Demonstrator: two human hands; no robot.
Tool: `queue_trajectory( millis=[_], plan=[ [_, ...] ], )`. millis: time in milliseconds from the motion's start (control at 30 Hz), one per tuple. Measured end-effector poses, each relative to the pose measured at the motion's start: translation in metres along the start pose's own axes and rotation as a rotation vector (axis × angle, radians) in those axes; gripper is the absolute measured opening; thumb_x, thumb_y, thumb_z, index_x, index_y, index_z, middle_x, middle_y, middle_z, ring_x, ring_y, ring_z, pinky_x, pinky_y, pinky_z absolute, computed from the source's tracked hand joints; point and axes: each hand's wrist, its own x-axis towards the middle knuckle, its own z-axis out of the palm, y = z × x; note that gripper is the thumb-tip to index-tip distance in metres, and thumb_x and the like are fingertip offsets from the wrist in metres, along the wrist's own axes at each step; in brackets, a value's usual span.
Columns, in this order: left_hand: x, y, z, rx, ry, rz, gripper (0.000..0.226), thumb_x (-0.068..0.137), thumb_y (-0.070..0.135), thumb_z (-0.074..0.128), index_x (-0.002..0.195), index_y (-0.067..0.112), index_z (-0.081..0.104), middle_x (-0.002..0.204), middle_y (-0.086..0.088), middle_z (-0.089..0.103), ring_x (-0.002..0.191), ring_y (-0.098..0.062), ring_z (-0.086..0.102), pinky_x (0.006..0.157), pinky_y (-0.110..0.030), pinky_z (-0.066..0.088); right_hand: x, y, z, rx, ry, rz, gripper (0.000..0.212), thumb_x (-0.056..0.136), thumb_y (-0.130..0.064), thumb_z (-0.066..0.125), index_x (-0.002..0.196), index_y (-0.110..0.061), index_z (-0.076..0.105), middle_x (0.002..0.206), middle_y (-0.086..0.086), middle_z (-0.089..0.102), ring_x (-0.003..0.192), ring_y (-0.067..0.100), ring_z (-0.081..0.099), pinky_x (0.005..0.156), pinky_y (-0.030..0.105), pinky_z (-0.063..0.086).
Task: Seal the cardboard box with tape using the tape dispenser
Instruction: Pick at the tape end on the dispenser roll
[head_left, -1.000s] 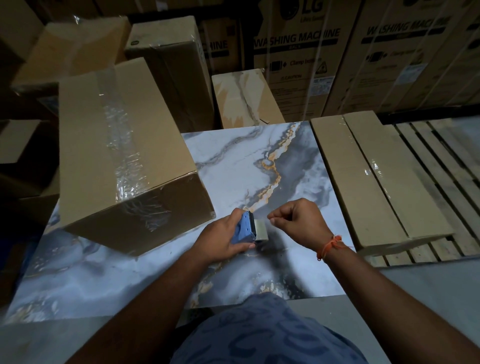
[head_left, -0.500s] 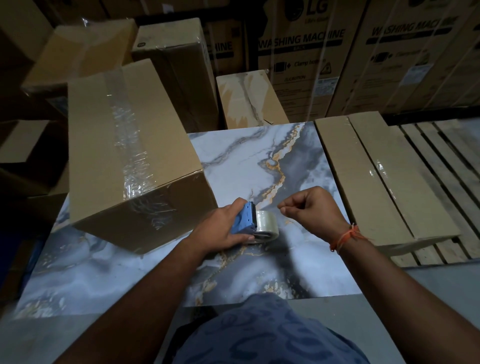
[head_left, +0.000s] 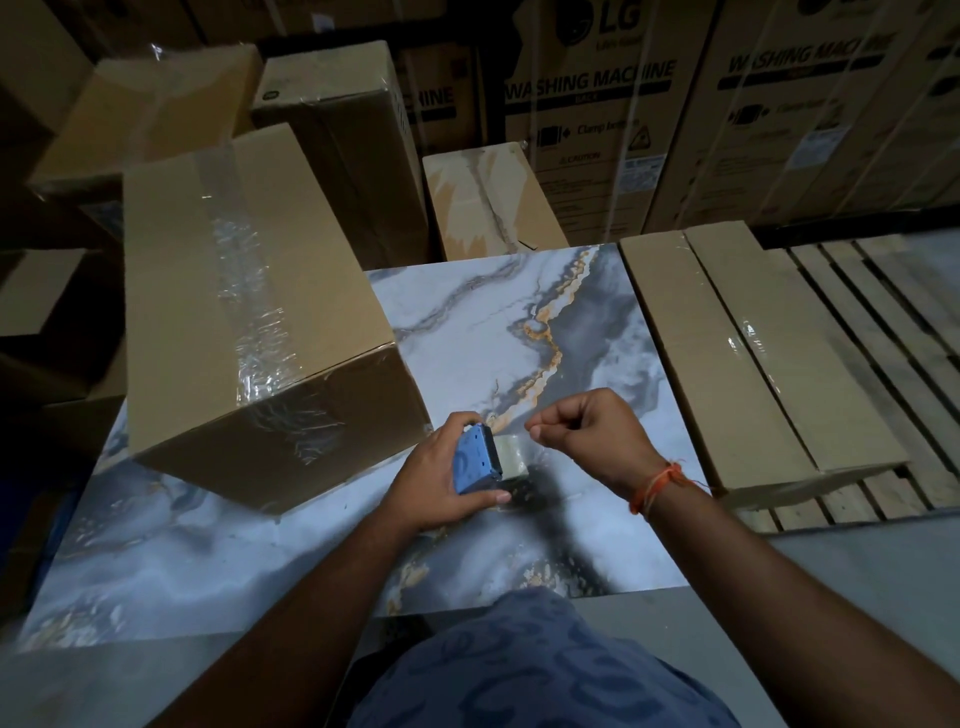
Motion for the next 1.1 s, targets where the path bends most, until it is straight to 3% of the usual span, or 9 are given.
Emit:
queue_trajectory(
  millis=[167, 300, 433, 567, 800, 1000, 1100],
  plan=[
    [0.005, 0.001, 0.002, 0.144, -0.022, -0.004, 0.083, 0.065, 0.07, 0.082, 0.129, 0.03, 0.047, 0.104, 0.007, 0.063, 0.091, -0.019, 0.064, 0.073, -0.03, 0.048, -0.002, 0.001, 0.007, -0.057, -0.02, 0.013, 0.006, 0.083, -0.007, 0.076, 0.087, -0.006, 0.081, 0.084, 0.001, 0.078, 0.079, 0.006, 0.071, 0.079, 0.02, 0.055],
    [0.008, 0.004, 0.007, 0.284, -0.121, -0.057, 0.098, 0.062, 0.073, 0.08, 0.139, 0.033, 0.035, 0.111, -0.004, 0.069, 0.095, -0.027, 0.067, 0.075, -0.033, 0.053, -0.001, 0.002, 0.003, -0.059, 0.007, 0.024, 0.005, 0.083, -0.005, 0.076, 0.086, -0.005, 0.08, 0.084, 0.003, 0.078, 0.083, 0.009, 0.073, 0.082, 0.024, 0.057],
    [0.014, 0.003, 0.002, 0.45, -0.171, -0.077, 0.098, 0.065, 0.074, 0.076, 0.141, 0.032, 0.03, 0.113, -0.009, 0.07, 0.1, -0.034, 0.068, 0.078, -0.037, 0.051, 0.002, -0.006, -0.007, -0.06, -0.005, -0.018, 0.005, 0.082, -0.005, 0.076, 0.084, -0.005, 0.08, 0.085, 0.001, 0.079, 0.084, 0.006, 0.073, 0.078, 0.016, 0.056],
    [0.021, 0.003, -0.006, 0.497, -0.201, -0.056, 0.099, 0.065, 0.077, 0.072, 0.142, 0.031, 0.03, 0.11, -0.013, 0.07, 0.1, -0.039, 0.066, 0.083, -0.042, 0.052, 0.005, -0.01, -0.01, -0.114, -0.011, -0.064, 0.005, 0.083, -0.007, 0.076, 0.084, -0.007, 0.081, 0.088, 0.0, 0.079, 0.087, 0.005, 0.073, 0.081, 0.018, 0.057],
    [0.027, 0.004, -0.013, 0.526, -0.25, -0.027, 0.096, 0.069, 0.072, 0.075, 0.145, 0.028, 0.036, 0.111, -0.014, 0.069, 0.1, -0.038, 0.065, 0.082, -0.039, 0.048, 0.006, 0.006, -0.021, -0.095, -0.018, -0.022, 0.006, 0.083, -0.008, 0.076, 0.085, -0.01, 0.081, 0.081, -0.009, 0.077, 0.079, -0.003, 0.071, 0.079, 0.017, 0.056],
    [0.034, 0.01, -0.015, 0.586, -0.297, -0.018, 0.099, 0.065, 0.078, 0.073, 0.144, 0.032, 0.034, 0.109, -0.01, 0.07, 0.098, -0.036, 0.067, 0.08, -0.038, 0.048, 0.009, 0.013, -0.03, -0.041, -0.008, 0.037, 0.008, 0.083, -0.004, 0.076, 0.088, -0.007, 0.08, 0.078, -0.008, 0.075, 0.068, -0.012, 0.066, 0.063, 0.003, 0.046],
    [0.037, 0.013, -0.017, 0.609, -0.309, -0.032, 0.102, 0.063, 0.081, 0.072, 0.144, 0.034, 0.033, 0.111, -0.01, 0.07, 0.101, -0.037, 0.067, 0.082, -0.039, 0.049, 0.01, 0.015, -0.033, -0.016, 0.01, 0.041, 0.008, 0.082, -0.003, 0.076, 0.088, -0.006, 0.08, 0.08, -0.007, 0.076, 0.073, -0.008, 0.069, 0.067, 0.006, 0.049]
  ],
)
